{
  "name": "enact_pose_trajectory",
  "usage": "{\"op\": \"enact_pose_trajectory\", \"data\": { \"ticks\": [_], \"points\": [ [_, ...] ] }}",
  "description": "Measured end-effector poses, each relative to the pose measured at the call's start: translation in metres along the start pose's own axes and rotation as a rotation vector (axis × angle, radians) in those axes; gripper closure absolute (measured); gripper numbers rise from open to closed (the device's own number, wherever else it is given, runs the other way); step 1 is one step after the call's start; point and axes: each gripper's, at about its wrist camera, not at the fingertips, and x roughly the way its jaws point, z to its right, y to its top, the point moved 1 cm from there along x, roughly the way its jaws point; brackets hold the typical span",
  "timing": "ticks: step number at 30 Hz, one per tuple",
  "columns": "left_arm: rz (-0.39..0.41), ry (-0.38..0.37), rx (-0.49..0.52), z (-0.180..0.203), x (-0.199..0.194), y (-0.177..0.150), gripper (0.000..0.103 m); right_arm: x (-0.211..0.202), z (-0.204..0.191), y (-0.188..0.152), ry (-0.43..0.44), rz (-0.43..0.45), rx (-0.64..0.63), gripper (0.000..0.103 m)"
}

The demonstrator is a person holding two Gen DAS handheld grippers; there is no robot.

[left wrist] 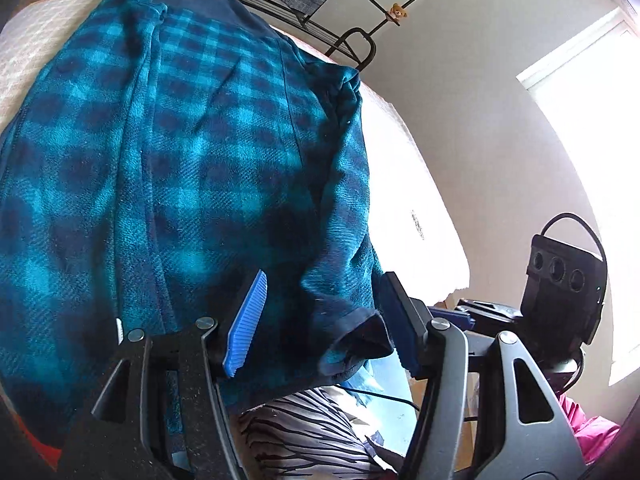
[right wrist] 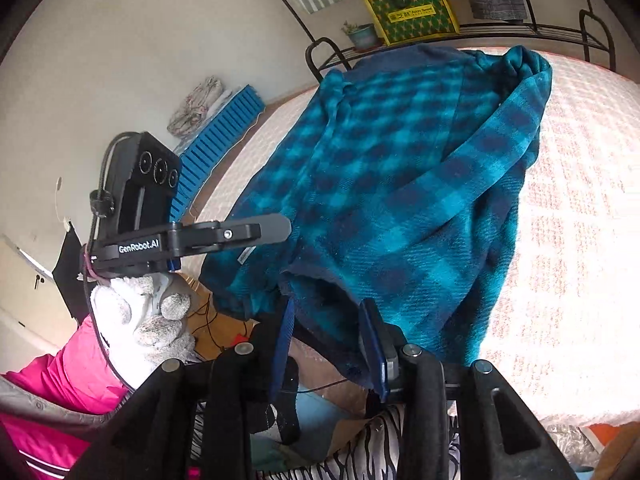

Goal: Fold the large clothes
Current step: 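Carry the cuff with the right tool over onto the shirt back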

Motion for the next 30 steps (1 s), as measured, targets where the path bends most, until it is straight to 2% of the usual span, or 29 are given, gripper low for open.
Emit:
{"op": "enact_pose_trajectory", "data": {
  "ticks": [2, 6, 10, 15, 16, 18, 20, 25, 28, 30],
  "points": [
    [-0.024, -0.014, -0.022, -0.002, 0.011, 0.003, 0.043, -0.018, 0.018, 0.015, -0.033, 0.04, 0.028, 0.065],
    [-0.036, 0.053, -0.024, -0.007, 0.026, 0.007, 0.043, -0.043, 0.067, 0.049, -0.095, 0.115, 0.115, 0.064],
    [-0.049, 0.074, -0.038, -0.015, 0.035, 0.008, 0.043, -0.047, 0.113, 0.09, -0.138, 0.155, 0.208, 0.063],
    [-0.088, 0.051, -0.012, -0.014, 0.048, 0.004, 0.043, -0.034, 0.166, 0.148, -0.175, 0.189, 0.318, 0.062],
    [-0.09, 0.045, 0.001, -0.012, 0.05, 0.003, 0.045, -0.029, 0.177, 0.159, -0.177, 0.195, 0.343, 0.062],
    [-0.101, 0.046, 0.029, -0.008, 0.051, 0.001, 0.075, -0.015, 0.2, 0.18, -0.182, 0.205, 0.39, 0.062],
    [-0.109, 0.046, 0.048, -0.005, 0.053, -0.001, 0.092, 0.001, 0.222, 0.197, -0.183, 0.208, 0.444, 0.062],
    [-0.097, 0.029, 0.09, 0.006, 0.05, -0.004, 0.098, 0.041, 0.268, 0.228, -0.207, 0.207, 0.56, 0.062],
    [-0.092, 0.022, 0.124, 0.015, 0.05, -0.005, 0.099, 0.057, 0.284, 0.242, -0.224, 0.207, 0.572, 0.067],
    [-0.094, 0.022, 0.142, 0.018, 0.05, -0.006, 0.099, 0.064, 0.289, 0.246, -0.233, 0.192, 0.572, 0.085]
  ]
}}
